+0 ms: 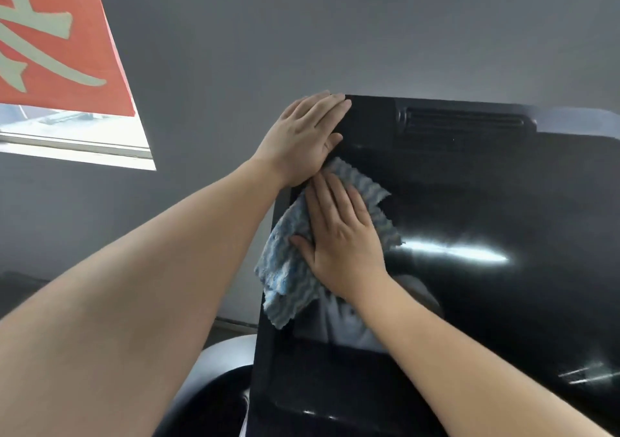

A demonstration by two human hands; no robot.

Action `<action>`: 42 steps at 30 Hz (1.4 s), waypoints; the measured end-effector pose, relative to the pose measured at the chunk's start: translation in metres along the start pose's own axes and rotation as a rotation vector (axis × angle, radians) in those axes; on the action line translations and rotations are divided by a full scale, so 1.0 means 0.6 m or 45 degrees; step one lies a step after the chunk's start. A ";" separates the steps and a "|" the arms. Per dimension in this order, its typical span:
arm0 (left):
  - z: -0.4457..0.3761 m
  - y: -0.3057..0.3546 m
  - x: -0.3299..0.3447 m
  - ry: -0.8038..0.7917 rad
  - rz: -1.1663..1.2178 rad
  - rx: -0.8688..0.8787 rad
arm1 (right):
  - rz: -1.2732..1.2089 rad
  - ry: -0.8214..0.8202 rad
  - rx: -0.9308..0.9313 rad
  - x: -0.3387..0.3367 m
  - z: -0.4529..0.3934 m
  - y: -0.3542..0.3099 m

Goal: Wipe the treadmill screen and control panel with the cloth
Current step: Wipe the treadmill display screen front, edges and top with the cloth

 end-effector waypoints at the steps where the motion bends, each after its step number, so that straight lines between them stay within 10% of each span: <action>1: 0.001 0.000 0.000 -0.006 -0.001 -0.009 | -0.010 -0.024 -0.028 0.009 0.043 -0.022; 8: 0.004 0.002 0.003 -0.025 -0.022 -0.003 | 0.179 -0.057 -0.549 0.043 0.227 -0.080; 16: 0.003 0.006 -0.001 -0.008 -0.020 -0.011 | -0.011 0.018 0.061 -0.001 0.003 0.009; 24: 0.006 0.006 0.003 -0.080 -0.072 -0.035 | 0.172 -0.038 -0.469 0.035 0.202 -0.070; 31: 0.006 0.005 0.003 -0.077 -0.035 -0.047 | 0.009 -0.011 0.061 -0.002 0.003 0.009; 39: 0.007 0.003 0.005 -0.099 -0.057 -0.043 | 0.133 -0.023 -0.536 0.031 0.168 -0.058; 42: 0.007 0.002 0.007 -0.105 -0.058 -0.047 | 0.087 0.025 -0.302 0.005 0.043 0.007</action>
Point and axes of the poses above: each hand's wrist, its own z-axis away from the middle knuckle, its own x-axis out of the palm, y = z × x, the point moved 6 cm from there along -z, towards the middle knuckle, and after that the axes turned 14 degrees about z, right-handed, at the moved point
